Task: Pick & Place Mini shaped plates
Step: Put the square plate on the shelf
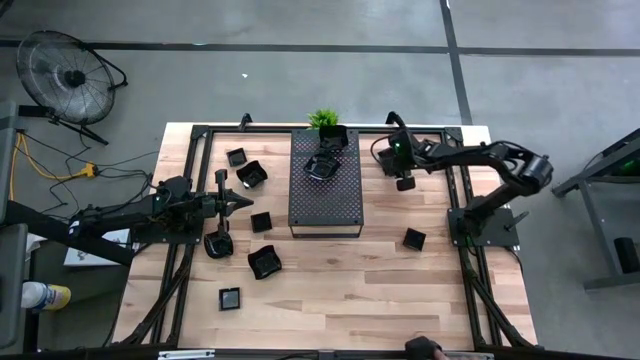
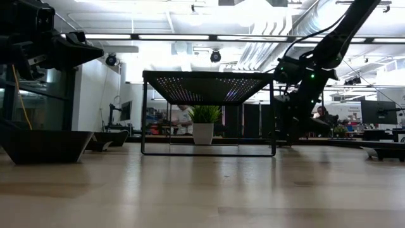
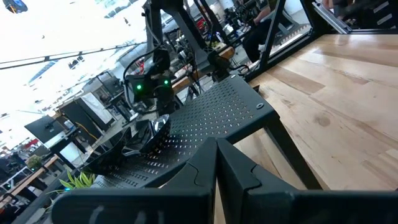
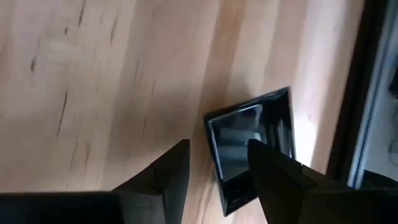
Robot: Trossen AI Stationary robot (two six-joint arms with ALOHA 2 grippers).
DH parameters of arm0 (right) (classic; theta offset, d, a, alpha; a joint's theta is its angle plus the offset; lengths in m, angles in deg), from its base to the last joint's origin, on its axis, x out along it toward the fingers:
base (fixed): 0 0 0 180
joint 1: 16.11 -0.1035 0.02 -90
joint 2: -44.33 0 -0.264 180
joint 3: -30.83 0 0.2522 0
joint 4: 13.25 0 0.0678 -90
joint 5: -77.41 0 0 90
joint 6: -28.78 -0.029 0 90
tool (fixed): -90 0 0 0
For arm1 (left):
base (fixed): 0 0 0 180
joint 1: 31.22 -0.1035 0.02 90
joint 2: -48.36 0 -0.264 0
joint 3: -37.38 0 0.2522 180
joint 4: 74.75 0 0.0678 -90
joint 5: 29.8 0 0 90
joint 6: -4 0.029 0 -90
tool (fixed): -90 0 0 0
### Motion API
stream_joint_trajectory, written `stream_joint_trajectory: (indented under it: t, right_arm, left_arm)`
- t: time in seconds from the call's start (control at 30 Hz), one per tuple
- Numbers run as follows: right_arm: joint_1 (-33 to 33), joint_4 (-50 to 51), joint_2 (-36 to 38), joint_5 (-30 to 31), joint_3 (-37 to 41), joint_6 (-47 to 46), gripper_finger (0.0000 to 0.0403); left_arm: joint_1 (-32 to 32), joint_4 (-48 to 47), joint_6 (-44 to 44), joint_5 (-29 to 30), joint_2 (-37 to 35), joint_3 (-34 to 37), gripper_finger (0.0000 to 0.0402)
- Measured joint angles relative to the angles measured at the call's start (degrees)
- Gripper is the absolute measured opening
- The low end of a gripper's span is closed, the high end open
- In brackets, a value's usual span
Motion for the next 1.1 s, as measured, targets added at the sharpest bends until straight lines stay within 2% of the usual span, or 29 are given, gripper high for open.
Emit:
stream_joint_trajectory:
  t: [0.4,1.1]
  right_arm:
    - [-0.02,0.98,-2.01,1.20,-1.06,-0.10,0.0143]
    - [0.00,1.37,-2.01,3.17,-1.00,-0.23,0.0018]
  left_arm:
    - [-0.01,0.01,0.00,-0.02,-0.01,0.02,0.0001]
    - [0.00,0.00,0.00,-0.02,-0.02,0.00,0.0001]
